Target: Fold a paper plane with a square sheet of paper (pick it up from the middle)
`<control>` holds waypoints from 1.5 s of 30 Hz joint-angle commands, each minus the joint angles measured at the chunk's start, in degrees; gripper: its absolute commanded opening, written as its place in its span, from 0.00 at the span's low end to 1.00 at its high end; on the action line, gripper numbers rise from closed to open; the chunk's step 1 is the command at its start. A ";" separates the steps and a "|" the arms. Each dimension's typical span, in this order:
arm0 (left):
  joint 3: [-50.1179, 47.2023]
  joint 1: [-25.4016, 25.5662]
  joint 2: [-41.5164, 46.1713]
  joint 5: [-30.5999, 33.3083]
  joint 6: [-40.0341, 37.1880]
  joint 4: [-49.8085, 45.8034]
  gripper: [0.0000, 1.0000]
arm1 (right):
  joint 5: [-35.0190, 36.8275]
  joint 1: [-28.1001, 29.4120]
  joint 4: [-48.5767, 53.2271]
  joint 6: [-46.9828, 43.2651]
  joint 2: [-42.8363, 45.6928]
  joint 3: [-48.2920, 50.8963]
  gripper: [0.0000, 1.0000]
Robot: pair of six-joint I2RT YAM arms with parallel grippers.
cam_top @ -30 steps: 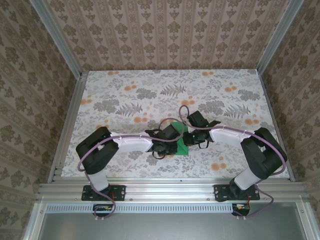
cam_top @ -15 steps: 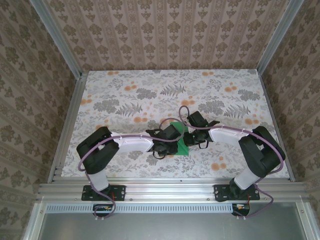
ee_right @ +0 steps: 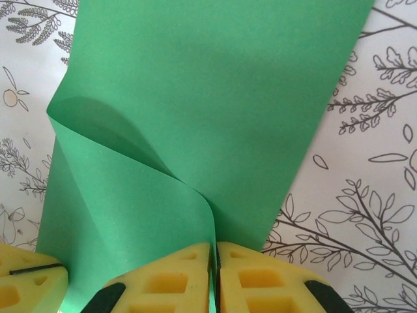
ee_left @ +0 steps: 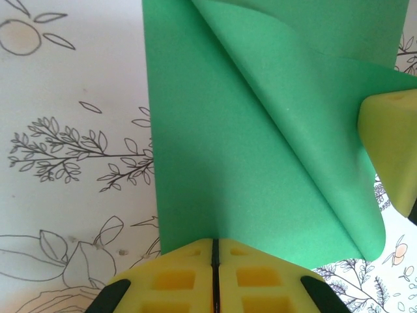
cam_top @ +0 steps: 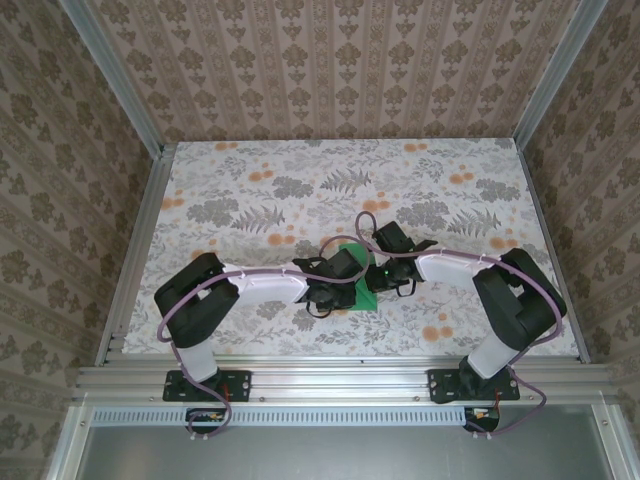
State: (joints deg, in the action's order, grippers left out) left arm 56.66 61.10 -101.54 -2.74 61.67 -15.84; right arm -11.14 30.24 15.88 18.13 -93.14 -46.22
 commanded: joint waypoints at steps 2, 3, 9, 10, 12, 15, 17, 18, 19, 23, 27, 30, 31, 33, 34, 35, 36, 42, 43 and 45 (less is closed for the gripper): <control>-0.15 0.47 -1.88 1.06 -1.64 -5.18 0.10 | 0.15 -0.60 1.52 -1.21 -1.83 -1.77 0.12; -0.31 0.46 -1.91 1.05 -1.64 -5.24 0.10 | 0.15 -0.62 1.53 -1.27 -2.06 -1.83 0.12; -0.37 0.48 -1.48 1.29 -1.89 -5.15 0.10 | -0.86 -0.71 2.32 -1.42 -3.26 -2.04 0.12; -0.36 0.50 -1.41 1.34 -1.90 -5.12 0.10 | -0.91 -0.67 2.40 -1.44 -3.42 -1.86 0.12; -0.16 0.35 -0.90 1.42 -1.99 -5.15 0.11 | -0.88 -0.65 2.62 -1.44 -3.49 -1.60 0.12; 0.07 0.02 1.09 1.59 -2.17 -4.97 0.13 | -0.47 -0.69 2.98 -1.44 -3.71 -1.25 0.12; -0.36 -0.62 3.69 1.18 -2.16 -3.61 0.16 | -0.41 -0.71 2.84 -1.44 -3.87 -1.07 0.12; -0.62 -1.03 5.00 0.90 -2.01 -2.66 0.16 | -0.38 -0.70 2.84 -1.37 -3.87 -0.97 0.12; -1.10 -1.67 6.48 0.75 -1.91 -1.64 0.17 | -0.31 -0.71 2.84 -1.40 -3.84 -0.91 0.12; -3.67 -5.16 10.71 -2.52 -0.71 6.30 0.21 | -0.46 -0.71 2.51 -1.11 -3.87 -0.80 0.12; -3.97 -8.59 9.36 -6.75 0.60 12.63 0.21 | -0.66 -0.71 2.12 -0.98 -3.99 -0.72 0.12; -2.60 -9.59 6.64 -8.62 1.25 14.63 0.21 | -0.81 -0.71 1.82 -0.60 -3.98 -0.62 0.12; -1.91 -9.89 5.56 -9.06 1.51 14.82 0.21 | -0.90 -0.70 1.70 -0.49 -4.14 -0.52 0.12; -0.99 -10.10 3.36 -10.12 2.23 15.70 0.21 | -0.99 -0.71 1.56 -0.26 -4.11 -0.49 0.12; -0.94 -10.31 2.32 -10.67 2.81 16.89 0.21 | -1.10 -0.71 1.40 -0.12 -4.14 -0.37 0.12; -1.18 -10.48 1.37 -11.44 3.53 18.65 0.21 | -1.17 -0.71 1.35 -0.11 -4.12 -0.37 0.12; -1.20 -10.60 0.62 -11.86 4.02 19.80 0.21 | -1.17 -0.71 1.28 -0.03 -4.13 -0.28 0.12; -0.30 -10.96 -2.15 -13.06 4.61 22.49 0.21 | -1.17 -0.71 1.27 -0.21 -4.07 0.07 0.12; -0.14 -10.95 -2.33 -13.29 4.65 22.80 0.21 | -1.17 -0.70 1.26 -0.22 -4.01 0.12 0.12; 0.19 -11.00 -2.68 -13.41 4.67 22.60 0.21 | -1.22 -0.70 1.27 -0.23 -4.22 0.07 0.12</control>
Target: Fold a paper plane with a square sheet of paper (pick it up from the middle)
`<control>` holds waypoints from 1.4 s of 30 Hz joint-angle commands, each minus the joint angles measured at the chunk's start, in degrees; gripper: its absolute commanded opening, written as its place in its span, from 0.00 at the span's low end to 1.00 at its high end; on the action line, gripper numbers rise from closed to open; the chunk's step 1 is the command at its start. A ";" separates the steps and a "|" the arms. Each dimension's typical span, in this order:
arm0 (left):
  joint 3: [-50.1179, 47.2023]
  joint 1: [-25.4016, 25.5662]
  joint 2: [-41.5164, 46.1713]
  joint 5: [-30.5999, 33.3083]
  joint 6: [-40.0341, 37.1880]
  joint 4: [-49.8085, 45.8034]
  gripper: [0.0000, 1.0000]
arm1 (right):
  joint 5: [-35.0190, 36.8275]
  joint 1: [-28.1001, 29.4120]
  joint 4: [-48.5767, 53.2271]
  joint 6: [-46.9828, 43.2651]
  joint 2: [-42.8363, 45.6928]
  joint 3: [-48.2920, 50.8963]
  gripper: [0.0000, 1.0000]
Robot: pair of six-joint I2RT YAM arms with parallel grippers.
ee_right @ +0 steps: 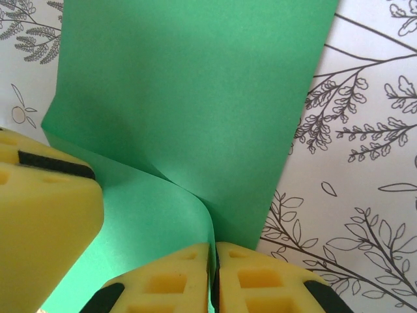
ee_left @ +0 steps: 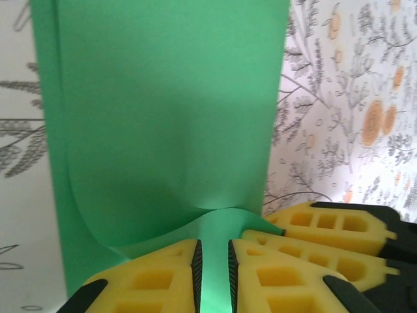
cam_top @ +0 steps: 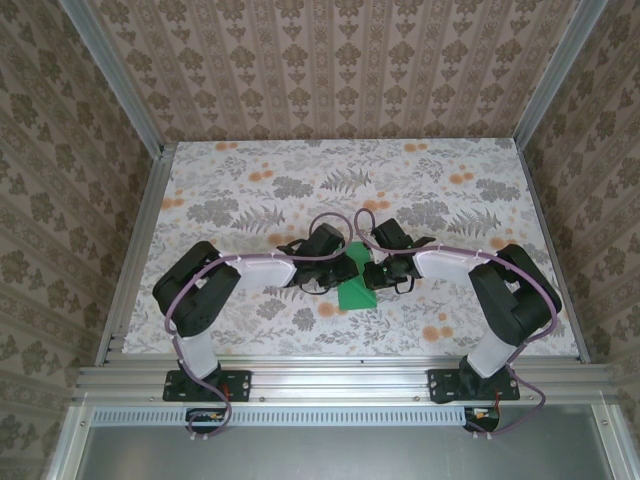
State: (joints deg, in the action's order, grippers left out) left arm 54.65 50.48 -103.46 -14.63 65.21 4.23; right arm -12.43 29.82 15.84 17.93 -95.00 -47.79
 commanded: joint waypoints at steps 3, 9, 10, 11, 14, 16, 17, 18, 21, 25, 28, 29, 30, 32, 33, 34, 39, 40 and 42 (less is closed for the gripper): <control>2.24 -0.42 -1.29 -2.24 1.07 3.08 0.22 | 0.03 -0.29 1.26 -0.01 -2.47 1.56 0.12; 3.01 -0.44 -3.38 -3.23 1.12 2.40 0.22 | 0.04 -0.29 1.26 -0.02 -2.68 1.41 0.12; 2.94 -0.39 -3.70 -3.09 1.29 1.85 0.22 | 0.03 -0.28 1.22 -0.01 -2.66 1.39 0.12; 2.72 -0.42 -3.92 -2.80 1.49 1.36 0.22 | 0.01 -0.29 1.22 -0.09 -2.71 1.31 0.12; 1.42 -0.51 -4.29 -1.47 2.28 0.51 0.21 | 0.02 -0.29 1.39 -0.02 -2.74 1.14 0.12; 0.37 -0.59 -4.46 -0.54 2.79 0.47 0.21 | 0.12 -0.36 1.56 -0.02 -2.77 0.87 0.12; 0.04 -0.68 -4.62 -0.36 2.84 0.61 0.20 | 0.12 -0.38 1.61 -0.11 -2.76 0.86 0.12; 0.02 -0.68 -4.86 -0.11 2.86 0.24 0.20 | 0.12 -0.38 1.58 -0.11 -2.76 0.77 0.12; -0.16 -0.58 -5.54 0.21 2.78 -0.17 0.19 | 0.12 -0.33 1.72 -0.10 -2.99 0.53 0.12; -0.31 -0.24 -5.93 1.16 2.55 -1.85 0.18 | -0.33 -0.42 2.42 0.24 -2.74 -0.31 0.14; -1.01 -0.20 -6.14 1.56 2.55 -2.34 0.18 | -0.64 -0.62 4.00 1.00 -0.69 -1.45 0.18; -1.06 -0.12 -6.27 1.62 2.57 -2.40 0.17 | -0.20 -0.78 4.85 1.40 0.64 -1.81 0.22; -1.21 -0.16 -6.31 1.73 2.54 -2.57 0.17 | 0.30 -1.07 5.71 1.73 2.14 -1.92 0.27; -1.40 -0.11 -6.29 1.95 2.38 -2.65 0.17 | 1.22 -1.96 7.84 2.50 5.57 -1.97 0.31; -1.46 -0.03 -6.25 2.06 2.29 -2.85 0.16 | 1.43 -2.42 8.55 2.75 7.48 -1.59 0.35; -1.53 -0.09 -6.31 2.14 2.25 -2.94 0.17 | 1.40 -2.86 9.27 2.88 8.96 -1.21 0.38; -1.04 0.02 -6.40 2.11 1.53 -3.31 0.16 | -7.80 -3.72 9.71 5.10 14.93 1.50 0.39; -0.87 0.06 -6.38 2.12 1.40 -3.49 0.16 | -11.06 -3.72 8.53 5.98 16.70 2.48 0.37; -0.32 0.13 -6.49 2.08 1.06 -4.00 0.16 | -18.17 -3.71 5.75 8.63 16.45 4.08 0.32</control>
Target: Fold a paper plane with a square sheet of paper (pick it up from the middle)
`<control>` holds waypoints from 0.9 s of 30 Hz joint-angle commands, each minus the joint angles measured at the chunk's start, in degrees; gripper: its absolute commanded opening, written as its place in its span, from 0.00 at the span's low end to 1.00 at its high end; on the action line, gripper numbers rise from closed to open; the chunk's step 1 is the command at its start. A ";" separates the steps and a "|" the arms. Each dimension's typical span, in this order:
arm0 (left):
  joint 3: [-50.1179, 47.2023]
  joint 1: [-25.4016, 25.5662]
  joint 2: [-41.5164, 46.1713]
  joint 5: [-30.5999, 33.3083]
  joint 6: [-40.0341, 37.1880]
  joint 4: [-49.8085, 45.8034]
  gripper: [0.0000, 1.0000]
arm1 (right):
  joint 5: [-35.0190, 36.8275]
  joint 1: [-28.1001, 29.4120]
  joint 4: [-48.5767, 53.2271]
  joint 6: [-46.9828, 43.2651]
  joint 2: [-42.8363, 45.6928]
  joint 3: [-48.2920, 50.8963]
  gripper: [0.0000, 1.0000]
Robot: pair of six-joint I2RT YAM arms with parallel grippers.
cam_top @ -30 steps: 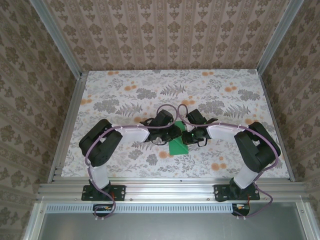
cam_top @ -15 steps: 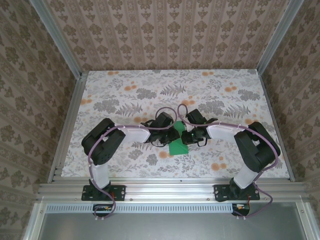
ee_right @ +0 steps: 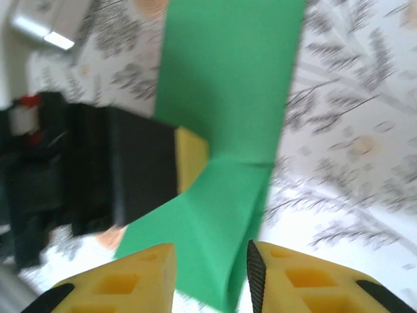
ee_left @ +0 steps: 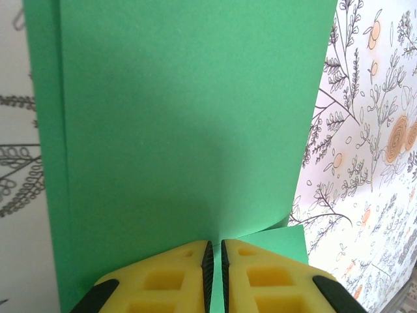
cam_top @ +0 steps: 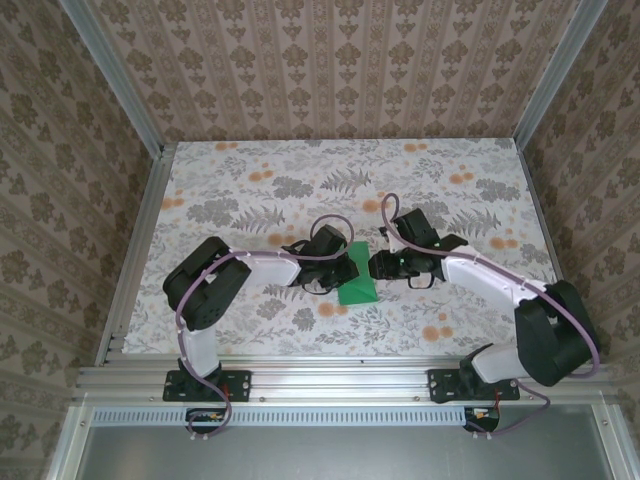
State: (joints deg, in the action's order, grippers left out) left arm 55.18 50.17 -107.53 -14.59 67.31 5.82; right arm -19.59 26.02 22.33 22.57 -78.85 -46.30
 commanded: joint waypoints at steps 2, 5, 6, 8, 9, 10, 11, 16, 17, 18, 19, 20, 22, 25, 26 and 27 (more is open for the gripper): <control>-0.61 0.59 -2.43 2.09 -1.30 -5.87 0.16 | -14.31 0.17 -2.97 6.33 -0.43 3.35 0.23; -0.27 0.67 -2.42 2.10 -1.65 -6.27 0.16 | -15.53 0.17 -4.17 7.75 -4.56 2.97 0.16; -0.11 0.76 -2.50 2.11 -1.74 -6.45 0.16 | -16.35 0.17 -4.45 7.76 -5.78 2.49 0.16; -0.14 0.81 -2.58 2.10 -1.86 -6.52 0.16 | -17.93 0.18 -4.86 7.83 -8.29 1.57 0.15; -0.06 0.88 -2.57 2.11 -1.96 -6.65 0.16 | -18.14 0.17 -4.69 7.77 -9.32 0.96 0.15; -0.02 0.82 -2.60 2.05 -2.01 -6.73 0.16 | -18.23 0.17 -4.89 7.81 -10.32 0.54 0.15; 0.01 0.89 -2.60 2.04 -2.04 -6.75 0.16 | -18.07 0.17 -4.94 7.98 -11.27 0.19 0.15; 0.17 0.90 -2.70 2.02 -2.27 -7.12 0.16 | -17.81 0.21 -3.47 7.25 -15.25 -1.79 0.15; 0.14 0.97 -2.69 2.02 -2.36 -7.18 0.16 | -17.05 0.17 -2.73 6.71 -15.99 -2.14 0.15; 0.14 0.94 -2.69 2.02 -2.44 -7.23 0.16 | -16.59 0.09 -1.74 6.18 -16.53 -2.39 0.15; 0.20 0.91 -2.69 2.02 -2.48 -7.46 0.16 | -16.18 0.08 -0.49 5.43 -17.46 -2.84 0.16; 0.28 0.90 -2.69 2.11 -2.62 -7.61 0.16 | -15.65 0.00 0.68 4.61 -18.11 -3.02 0.16; 0.27 0.91 -2.65 2.17 -2.71 -7.73 0.16 | -14.90 -0.08 1.71 3.73 -19.24 -2.93 0.16; 0.22 0.89 -2.69 2.19 -2.79 -7.76 0.16 | -12.84 -0.13 2.74 2.62 -20.02 -2.26 0.16; 0.21 0.90 -2.78 2.20 -2.73 -7.76 0.16 | -12.47 -0.26 3.02 2.29 -20.12 -2.05 0.16; 0.28 0.97 -2.78 2.12 -2.82 -7.79 0.16 | -12.17 -0.34 3.24 2.09 -20.21 -1.88 0.16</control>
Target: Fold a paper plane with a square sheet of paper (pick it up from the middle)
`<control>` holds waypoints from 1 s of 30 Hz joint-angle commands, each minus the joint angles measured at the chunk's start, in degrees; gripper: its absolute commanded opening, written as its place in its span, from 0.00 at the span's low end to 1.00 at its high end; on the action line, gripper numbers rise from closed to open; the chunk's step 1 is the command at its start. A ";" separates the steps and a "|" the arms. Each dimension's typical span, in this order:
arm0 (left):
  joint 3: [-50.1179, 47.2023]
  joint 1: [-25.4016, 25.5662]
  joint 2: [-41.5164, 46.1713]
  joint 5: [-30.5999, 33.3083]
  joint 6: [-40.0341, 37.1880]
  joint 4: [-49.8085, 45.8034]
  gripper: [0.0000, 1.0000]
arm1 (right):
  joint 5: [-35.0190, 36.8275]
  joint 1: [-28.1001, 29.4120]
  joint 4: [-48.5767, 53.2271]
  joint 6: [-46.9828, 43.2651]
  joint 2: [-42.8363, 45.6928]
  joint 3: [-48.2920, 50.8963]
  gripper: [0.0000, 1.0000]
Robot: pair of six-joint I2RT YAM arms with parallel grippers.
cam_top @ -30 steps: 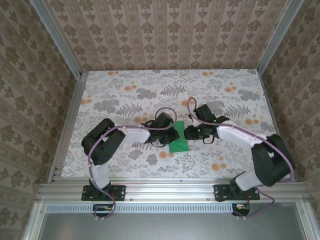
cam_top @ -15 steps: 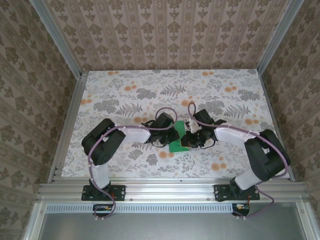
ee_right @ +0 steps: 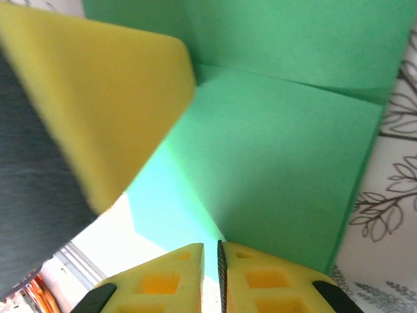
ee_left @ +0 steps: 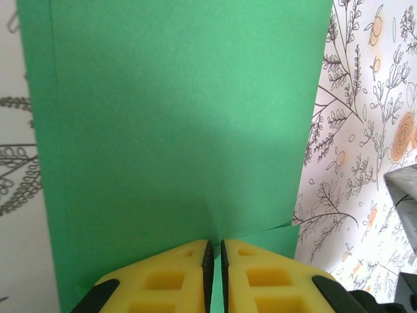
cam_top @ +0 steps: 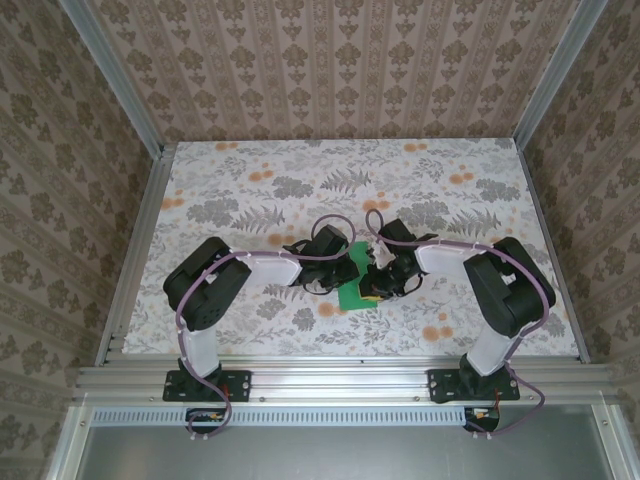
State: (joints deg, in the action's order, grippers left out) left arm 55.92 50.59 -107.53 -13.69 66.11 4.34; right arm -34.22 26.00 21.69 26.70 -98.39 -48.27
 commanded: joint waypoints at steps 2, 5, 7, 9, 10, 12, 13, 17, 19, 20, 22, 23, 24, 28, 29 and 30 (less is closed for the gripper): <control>-0.46 0.41 -2.95 1.21 -1.68 -6.33 0.16 | 2.74 -0.51 4.30 -2.58 -0.80 0.44 0.16; -0.60 0.41 -3.14 1.21 -1.68 -6.24 0.16 | 2.88 -0.68 4.87 -3.42 -1.01 1.05 0.17; -0.82 0.44 -3.14 1.20 -1.54 -6.14 0.16 | 2.82 -1.01 4.85 -3.76 -1.06 1.77 0.18; -1.05 0.41 -3.18 1.30 -1.51 -6.06 0.16 | 2.49 -1.56 4.68 -3.96 -1.08 2.67 0.18; -1.15 0.45 -3.22 1.30 -1.44 -5.87 0.16 | 2.21 -1.88 4.63 -3.96 -1.10 3.11 0.19; -1.31 0.44 -3.39 1.30 -1.42 -5.83 0.16 | 1.16 -2.69 3.71 -3.76 -0.93 4.23 0.19; -1.34 0.40 -3.50 1.17 -1.42 -5.66 0.16 | -0.12 -3.09 2.86 -3.60 -0.89 4.95 0.19; -1.52 0.46 -3.83 1.21 -1.42 -5.57 0.15 | -2.38 -5.16 0.33 -2.12 -0.93 7.34 0.22; -1.62 0.32 -3.83 1.30 -1.28 -5.37 0.16 | -2.71 -5.83 -0.18 -1.83 -0.86 8.13 0.22; -1.77 0.33 -3.91 1.26 -1.33 -5.33 0.15 | -3.18 -6.15 -0.42 -1.74 -0.76 8.51 0.23; -1.93 0.24 -3.92 1.28 -1.38 -5.31 0.15 | -3.28 -6.57 -0.55 -1.86 -0.27 9.20 0.23; -1.93 0.21 -3.91 1.26 -1.42 -5.31 0.15 | -3.21 -6.86 -0.21 -2.07 -0.03 9.40 0.23; -2.01 0.13 -3.92 1.32 -1.42 -5.33 0.15 | -3.44 -7.04 -0.26 -2.01 0.28 9.74 0.23; -2.19 0.04 -3.83 1.32 -1.42 -5.31 0.15 | -2.39 -7.25 1.23 -3.14 1.77 10.34 0.23; -2.20 -0.01 -3.80 1.39 -1.42 -5.38 0.15 | -2.19 -7.27 1.51 -3.23 2.36 10.51 0.23; -2.21 0.03 -3.83 1.39 -1.42 -5.39 0.15 | -2.05 -7.28 1.49 -3.13 2.91 10.80 0.22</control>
State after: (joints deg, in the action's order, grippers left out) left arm 55.92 51.00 -108.16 -14.39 66.00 5.65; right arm -42.37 19.46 15.35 23.79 -95.81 -40.38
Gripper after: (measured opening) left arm 0.149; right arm 0.226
